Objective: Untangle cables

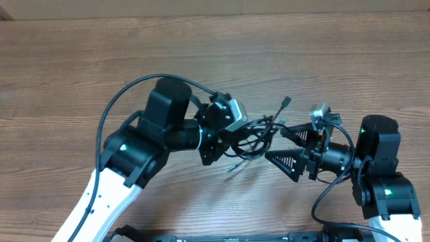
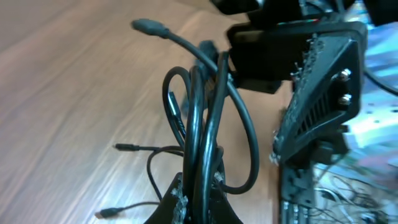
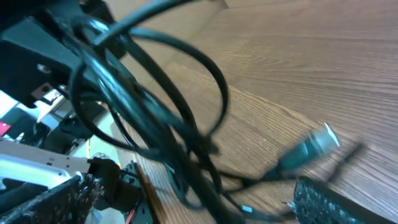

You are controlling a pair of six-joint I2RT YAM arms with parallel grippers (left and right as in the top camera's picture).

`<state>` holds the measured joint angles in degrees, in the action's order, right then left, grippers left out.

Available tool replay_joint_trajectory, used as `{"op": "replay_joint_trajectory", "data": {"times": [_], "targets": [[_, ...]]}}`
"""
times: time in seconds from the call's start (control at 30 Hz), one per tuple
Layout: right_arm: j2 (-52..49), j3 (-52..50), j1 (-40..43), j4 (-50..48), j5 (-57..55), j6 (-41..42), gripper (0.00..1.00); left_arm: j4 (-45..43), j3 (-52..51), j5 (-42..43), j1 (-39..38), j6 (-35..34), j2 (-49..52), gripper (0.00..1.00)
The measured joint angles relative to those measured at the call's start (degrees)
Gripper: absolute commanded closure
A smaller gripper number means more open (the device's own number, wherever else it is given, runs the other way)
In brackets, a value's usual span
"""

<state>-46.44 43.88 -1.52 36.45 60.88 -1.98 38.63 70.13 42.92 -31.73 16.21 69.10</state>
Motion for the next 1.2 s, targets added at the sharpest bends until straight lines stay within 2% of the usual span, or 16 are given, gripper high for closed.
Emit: {"op": "replay_joint_trajectory", "data": {"times": [0.13, 0.2, 0.27, 0.3, 0.37, 0.4, 0.47, 0.53, 0.6, 0.63, 0.67, 0.8, 0.87, 0.97, 1.03, 1.2], "targets": [[0.0, 0.0, 0.0, 0.0, 0.7, -0.7, 0.01, -2.8, 0.0, 7.6, 0.0, 1.7, 3.5, 0.96], [0.0, 0.0, 0.0, 0.0, 0.8, -0.8, 0.07, -4.5, 0.0, 11.1, 0.0, 2.0, 5.1, 0.96], [0.0, 0.0, 0.0, 0.0, 0.9, -0.9, 0.22, -5.7, 0.0, 13.2, 0.0, 2.2, 5.9, 0.93], [0.0, 0.0, 0.0, 0.0, 0.9, -1.2, 0.36, -6.4, 0.0, 14.4, 0.0, 2.3, 6.3, 0.8], [0.0, 0.0, 0.0, 0.0, 1.2, -1.1, 0.54, -7.2, 0.0, 15.8, 0.0, 2.4, 6.9, 0.78], [0.0, 0.0, 0.0, 0.0, 1.2, -1.2, 0.7, -7.5, 0.0, 16.2, 0.0, 2.6, 6.9, 0.71], [0.0, 0.0, 0.0, 0.1, 1.2, -1.1, 0.83, -8.1, 0.0, 17.1, 0.0, 2.7, 7.0, 0.53], [0.0, 0.0, 0.0, 0.1, 1.2, -1.1, 0.96, -8.7, 0.0, 17.4, 0.0, 2.4, 7.0, 0.58], [0.0, 0.0, 0.0, 0.0, 1.3, -1.2, 0.96, -9.5, 0.0, 17.3, 0.0, 1.7, 7.0, 0.72], [0.0, 0.0, 0.0, 0.1, 1.3, -1.2, 0.96, -10.1, 0.0, 17.3, 0.0, 1.0, 7.0, 0.73], [0.0, 0.0, 0.0, 0.0, 1.3, -1.2, 0.96, -10.4, 0.0, 17.3, 0.0, 0.6, 7.0, 0.69], [0.0, 0.0, 0.0, 0.3, 0.5, -1.4, 0.5, -10.8, 0.1, 14.5, 0.0, -2.4, 7.0, 0.48], [0.0, 0.0, 0.0, 0.5, -0.3, -1.4, 0.31, -8.3, 0.1, 10.1, 0.0, -4.8, 7.0, 0.45], [0.0, 0.0, 0.0, 0.7, -2.4, -0.7, 0.19, -2.1, 0.3, 0.9, 0.0, -8.3, 7.0, 0.44], [0.0, 0.0, 0.0, 1.0, -5.0, 0.6, 0.02, 3.5, 0.3, -7.2, 0.0, -11.3, 7.0, 0.42], [0.0, 0.0, 0.0, 2.1, -15.3, 6.5, 0.0, 16.5, 0.3, -22.6, 0.0, -15.9, 7.0, 0.43]]}}
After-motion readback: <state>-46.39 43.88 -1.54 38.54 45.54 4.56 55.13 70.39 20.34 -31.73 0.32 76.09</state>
